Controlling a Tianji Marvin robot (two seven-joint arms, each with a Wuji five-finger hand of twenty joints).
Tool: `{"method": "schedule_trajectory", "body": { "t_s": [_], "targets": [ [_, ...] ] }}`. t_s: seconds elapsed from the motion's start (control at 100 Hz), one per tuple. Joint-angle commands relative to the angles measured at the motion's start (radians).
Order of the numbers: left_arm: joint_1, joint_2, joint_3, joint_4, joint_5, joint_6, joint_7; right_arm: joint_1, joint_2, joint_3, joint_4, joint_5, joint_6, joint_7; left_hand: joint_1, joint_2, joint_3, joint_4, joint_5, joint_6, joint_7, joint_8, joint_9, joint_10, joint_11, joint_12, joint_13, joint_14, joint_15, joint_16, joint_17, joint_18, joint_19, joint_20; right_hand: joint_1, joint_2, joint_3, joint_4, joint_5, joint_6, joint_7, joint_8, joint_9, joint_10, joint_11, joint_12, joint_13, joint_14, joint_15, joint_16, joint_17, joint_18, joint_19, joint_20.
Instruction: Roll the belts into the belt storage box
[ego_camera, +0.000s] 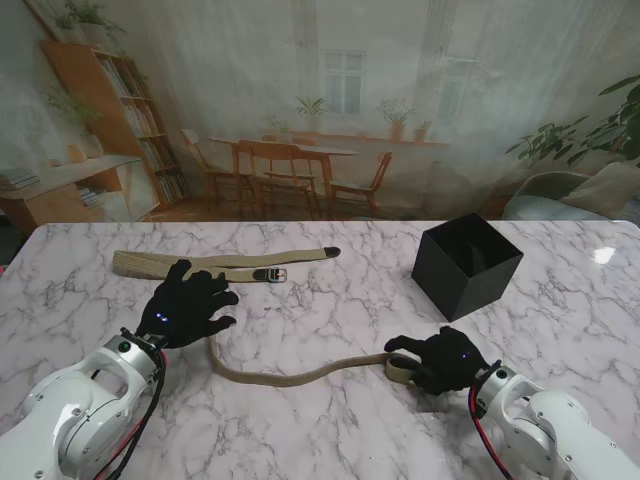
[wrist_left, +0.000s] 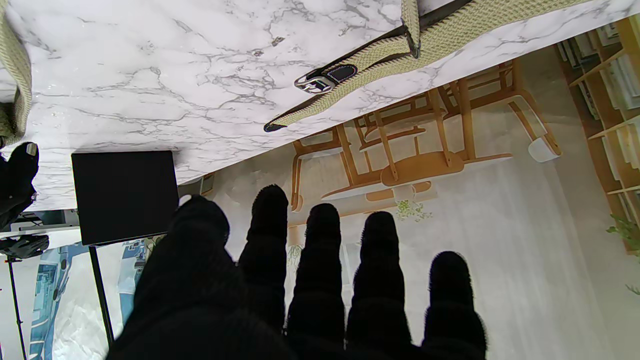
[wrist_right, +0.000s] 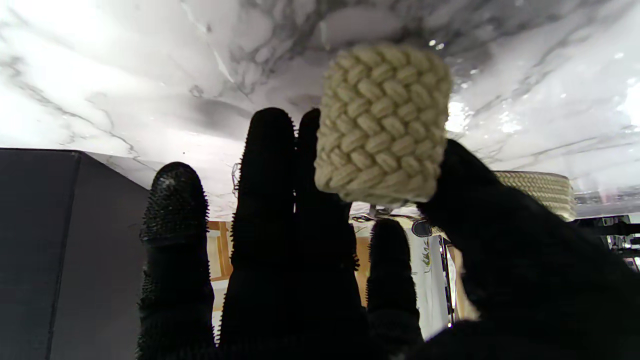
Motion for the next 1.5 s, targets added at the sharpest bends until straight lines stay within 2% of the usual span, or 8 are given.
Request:
{"method": "schedule_trajectory", "body": {
  "t_s": [0.0, 0.34, 0.51, 0.66, 1.09, 1.21, 1.26, 1.49],
  "targets": [
    [0.002, -0.002, 0.003, 0.001, 0.001, 0.002, -0.010, 0.001, -0.006, -0.005, 0.010, 0.009, 0.001, -0.002, -0.017, 0.041, -0.007, -0.016, -0.013, 0.018, -0.010, -0.008, 0.025, 0.014, -0.004, 0.015, 0.010, 0.013, -0.003, 0.013, -0.020, 0.042, -0.034, 0.005, 0.096, 0.076, 0.128, 0.077, -0.052, -0.128, 0.012, 0.020, 0.104, -0.008, 0.145, 0.039, 0.068, -0.059, 0.054, 0.015, 0.012, 0.003, 0.025, 0.013],
    [0.002, -0.002, 0.001, 0.002, 0.003, 0.003, -0.003, 0.007, -0.006, -0.002, 0.008, 0.056, -0.048, 0.083, -0.010, 0.040, -0.006, -0.016, -0.014, 0.019, -0.009, -0.006, 0.027, 0.013, -0.003, 0.016, 0.011, 0.013, -0.002, 0.013, -0.020, 0.043, -0.034, 0.005, 0.207, 0.219, 0.043, 0.084, 0.382, -0.376, 0.052, 0.068, 0.082, 0.028, 0.079, 0.047, 0.016, -0.023, 0.008, 0.012, -0.077, 0.072, -0.033, 0.016],
    [0.003, -0.002, 0.001, 0.002, 0.003, 0.004, -0.003, 0.003, -0.003, 0.004, -0.004, 0.059, -0.058, 0.111, -0.008, 0.041, -0.007, -0.016, -0.015, 0.019, -0.009, -0.006, 0.027, 0.013, -0.002, 0.016, 0.012, 0.014, -0.002, 0.013, -0.022, 0.044, -0.034, 0.004, 0.015, 0.080, 0.020, -0.068, 0.463, -0.045, 0.175, -0.176, 0.071, -0.053, -0.047, -0.004, -0.041, -0.090, -0.052, -0.009, -0.111, 0.030, -0.068, 0.032],
    [0.002, -0.002, 0.002, 0.002, 0.002, 0.003, -0.004, -0.006, 0.003, 0.021, -0.038, 0.035, -0.083, 0.149, -0.011, 0.042, -0.008, -0.016, -0.015, 0.019, -0.009, -0.006, 0.027, 0.014, -0.002, 0.016, 0.011, 0.013, -0.002, 0.014, -0.021, 0.044, -0.034, 0.004, -0.269, 0.148, 0.013, 0.081, 0.553, 0.157, 0.037, 0.067, 0.014, -0.109, -0.078, -0.031, -0.143, -0.147, -0.115, -0.055, -0.152, -0.066, -0.066, 0.040],
    [0.004, -0.003, -0.002, 0.002, -0.001, 0.006, -0.003, -0.043, 0.026, 0.081, -0.202, 0.085, -0.088, 0.530, -0.009, 0.041, -0.007, -0.016, -0.013, 0.019, -0.008, -0.005, 0.026, 0.014, -0.003, 0.016, 0.011, 0.014, -0.002, 0.013, -0.022, 0.044, -0.034, 0.004, -0.021, -0.087, 0.503, 0.212, 0.309, 0.318, -0.081, 0.112, -0.194, -0.174, -0.290, -0.143, -0.364, -0.221, -0.197, -0.174, -0.267, -0.187, -0.138, 0.022],
    [0.004, -0.003, -0.003, 0.003, -0.001, 0.007, -0.001, -0.042, 0.027, 0.074, -0.191, -0.001, -0.086, 0.476, -0.008, 0.040, -0.007, -0.016, -0.013, 0.019, -0.008, -0.005, 0.028, 0.013, -0.002, 0.016, 0.012, 0.014, -0.002, 0.014, -0.022, 0.045, -0.034, 0.004, 0.058, -0.101, 0.450, 0.170, 0.339, 0.239, -0.015, 0.149, -0.137, -0.271, -0.273, -0.137, -0.338, -0.281, -0.189, -0.196, -0.218, -0.233, -0.107, 0.006],
    [0.004, -0.003, -0.003, 0.003, -0.001, 0.006, 0.000, -0.044, 0.027, 0.070, -0.188, -0.030, -0.074, 0.446, -0.009, 0.041, -0.007, -0.016, -0.013, 0.018, -0.008, -0.005, 0.028, 0.013, -0.002, 0.016, 0.012, 0.013, -0.002, 0.014, -0.022, 0.044, -0.034, 0.004, 0.032, -0.141, 0.282, 0.030, 0.375, 0.203, 0.018, 0.163, -0.088, -0.282, -0.278, -0.128, -0.316, -0.282, -0.186, -0.202, -0.200, -0.235, -0.092, -0.009],
    [0.005, -0.003, -0.005, 0.004, -0.003, 0.005, -0.001, -0.031, 0.023, 0.026, -0.124, -0.098, 0.000, 0.257, -0.012, 0.042, -0.008, -0.016, -0.012, 0.019, -0.008, -0.005, 0.027, 0.014, -0.002, 0.016, 0.011, 0.014, -0.002, 0.014, -0.022, 0.045, -0.035, 0.003, 0.047, -0.048, 0.039, -0.085, 0.439, -0.059, 0.346, 0.007, -0.020, -0.197, -0.148, -0.030, -0.213, -0.129, -0.113, -0.134, -0.154, -0.102, -0.045, -0.029]
  ]
}}
